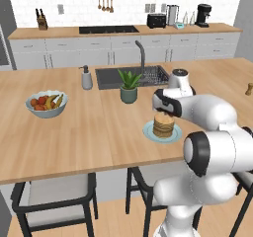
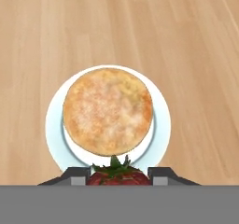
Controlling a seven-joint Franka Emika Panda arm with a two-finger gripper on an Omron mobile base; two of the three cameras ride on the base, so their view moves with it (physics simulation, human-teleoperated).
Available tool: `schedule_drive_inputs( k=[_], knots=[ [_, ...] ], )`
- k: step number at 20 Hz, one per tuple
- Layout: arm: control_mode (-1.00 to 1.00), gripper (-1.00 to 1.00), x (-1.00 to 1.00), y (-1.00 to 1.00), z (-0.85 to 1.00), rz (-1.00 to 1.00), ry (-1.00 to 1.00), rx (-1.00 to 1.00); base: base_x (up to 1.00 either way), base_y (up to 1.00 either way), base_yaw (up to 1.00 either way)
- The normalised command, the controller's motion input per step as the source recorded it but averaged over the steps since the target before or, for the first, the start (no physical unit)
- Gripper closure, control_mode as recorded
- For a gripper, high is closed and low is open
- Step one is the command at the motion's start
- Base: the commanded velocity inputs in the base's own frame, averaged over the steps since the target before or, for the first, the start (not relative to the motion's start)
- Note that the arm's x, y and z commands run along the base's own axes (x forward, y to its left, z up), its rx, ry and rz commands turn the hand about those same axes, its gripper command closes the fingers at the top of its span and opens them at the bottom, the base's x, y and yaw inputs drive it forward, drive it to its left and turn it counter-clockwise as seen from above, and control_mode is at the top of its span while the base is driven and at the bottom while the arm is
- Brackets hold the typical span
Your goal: Take the strawberry from the fridge and place it on top of the pancake, located on the dining counter.
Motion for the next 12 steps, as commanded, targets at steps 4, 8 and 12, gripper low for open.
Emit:
schedule_drive_inputs(
  k=[4, 8, 12],
  knots=[
    [-1.0, 1.0, 0.15, 0.03, -0.19, 0.0, 0.03, 0.0, 0.0, 0.0, 0.0],
    [-1.0, 1.0, 0.21, 0.03, -0.13, 0.0, 0.04, 0.0, 0.0, 0.0, 0.0],
    [-1.0, 1.0, 0.26, 0.0, -0.08, 0.0, 0.04, 0.0, 0.0, 0.0, 0.0]
  ],
)
